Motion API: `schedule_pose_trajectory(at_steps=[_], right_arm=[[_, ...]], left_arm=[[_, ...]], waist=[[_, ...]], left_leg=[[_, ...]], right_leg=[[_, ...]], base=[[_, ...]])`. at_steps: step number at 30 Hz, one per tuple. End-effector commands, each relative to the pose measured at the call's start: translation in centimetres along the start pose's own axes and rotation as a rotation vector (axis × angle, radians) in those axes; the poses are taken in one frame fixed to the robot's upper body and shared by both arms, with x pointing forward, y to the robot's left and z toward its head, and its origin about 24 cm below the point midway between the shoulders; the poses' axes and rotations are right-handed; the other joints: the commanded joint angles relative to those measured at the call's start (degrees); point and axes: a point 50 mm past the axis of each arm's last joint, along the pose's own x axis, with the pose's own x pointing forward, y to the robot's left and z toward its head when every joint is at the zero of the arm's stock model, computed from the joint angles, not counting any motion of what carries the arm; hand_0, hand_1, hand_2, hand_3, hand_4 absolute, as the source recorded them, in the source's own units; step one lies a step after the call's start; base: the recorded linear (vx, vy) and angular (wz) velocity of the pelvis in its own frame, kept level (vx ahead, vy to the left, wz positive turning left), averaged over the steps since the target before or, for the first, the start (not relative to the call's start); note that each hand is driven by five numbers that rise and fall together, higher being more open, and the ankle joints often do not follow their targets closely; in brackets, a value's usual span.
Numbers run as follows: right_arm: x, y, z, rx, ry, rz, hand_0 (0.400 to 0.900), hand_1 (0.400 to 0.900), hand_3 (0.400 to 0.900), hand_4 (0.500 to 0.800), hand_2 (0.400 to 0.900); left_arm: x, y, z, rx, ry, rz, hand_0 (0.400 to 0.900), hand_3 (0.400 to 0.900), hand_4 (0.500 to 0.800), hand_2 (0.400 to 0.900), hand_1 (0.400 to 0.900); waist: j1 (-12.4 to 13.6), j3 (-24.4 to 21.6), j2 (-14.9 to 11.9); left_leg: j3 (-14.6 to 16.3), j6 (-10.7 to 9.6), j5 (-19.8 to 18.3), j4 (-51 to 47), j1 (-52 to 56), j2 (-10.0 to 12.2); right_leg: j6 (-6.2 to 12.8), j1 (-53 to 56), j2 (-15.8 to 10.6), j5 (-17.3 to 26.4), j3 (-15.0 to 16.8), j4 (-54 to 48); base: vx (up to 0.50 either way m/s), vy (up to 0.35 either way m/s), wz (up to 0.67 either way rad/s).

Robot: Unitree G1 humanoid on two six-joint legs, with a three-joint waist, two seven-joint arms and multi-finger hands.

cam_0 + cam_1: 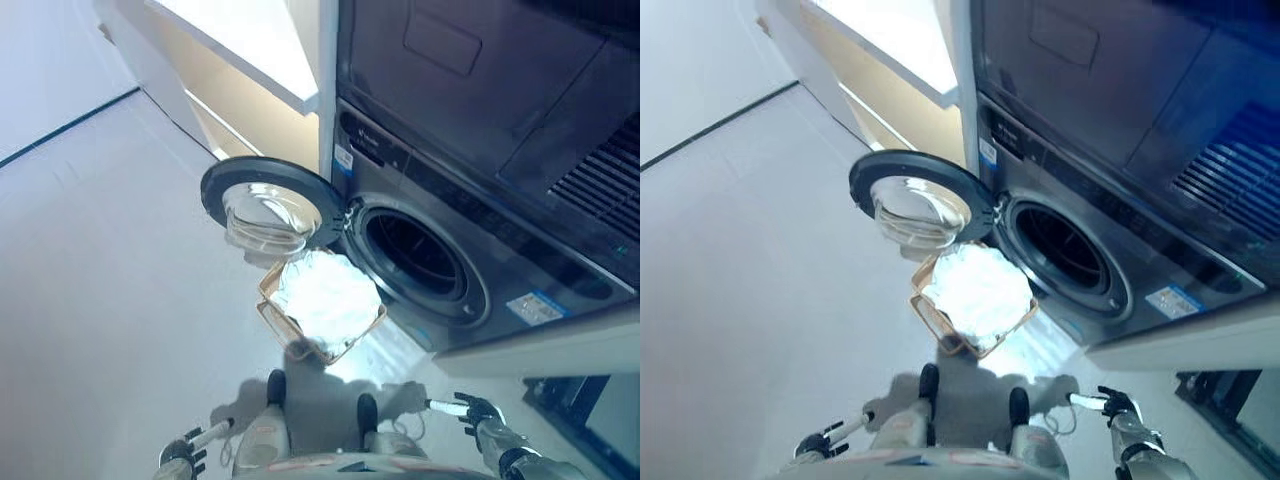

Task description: Put the clothes in the basket into the washing machine.

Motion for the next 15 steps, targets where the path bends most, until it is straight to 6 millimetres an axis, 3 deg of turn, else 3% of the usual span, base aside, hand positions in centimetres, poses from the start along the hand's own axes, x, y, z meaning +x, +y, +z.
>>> schedule_pose_trajectory(at_steps=[1, 7, 15], right_arm=[[-0.4, 0.4, -3.3, 0.001, 0.100, 0.017, 0.900, 0.900, 0.900, 0.800, 0.900], [-1.7, 1.7, -8.4, 0.126, 0.277, 0.031, 0.900, 0.900, 0.900, 0.800, 0.900], [-1.8, 2.5, -8.4, 0.115, 0.272, 0.064, 0.900, 0.900, 0.900, 0.800, 0.900]], left_arm=[[0.2, -0.7, 1.4, 0.148, -0.034, -0.025, 0.900, 0.900, 0.800, 0.900, 0.900], [0.0, -0.3, -0.9, 0.209, 0.052, -0.029, 0.900, 0.900, 0.800, 0.900, 0.900], [-0.1, -0.2, -1.4, 0.227, 0.071, -0.037, 0.900, 0.900, 0.800, 0.900, 0.900]], waist=[[-0.40, -5.23, 0.86], [-1.11, -8.97, -0.53], [-1.83, -10.70, -0.80]], left_leg=[[0.76, 3.04, -4.28, 0.01, 2.46, -1.97], [1.32, 3.87, -4.61, 0.01, 5.88, -2.49], [1.38, 4.47, -5.07, 0.01, 7.28, -3.19]], right_leg=[[-1.73, -1.95, 0.78, 2.39, 0.25, 1.06], [-1.90, 0.11, 0.78, 2.26, 0.63, 1.69], [-1.96, 1.07, 0.75, 2.54, 1.70, 2.18]], base=[[0.01, 0.027, -0.09], [0.01, 0.016, -0.10], [-0.02, 0.013, -0.06]])
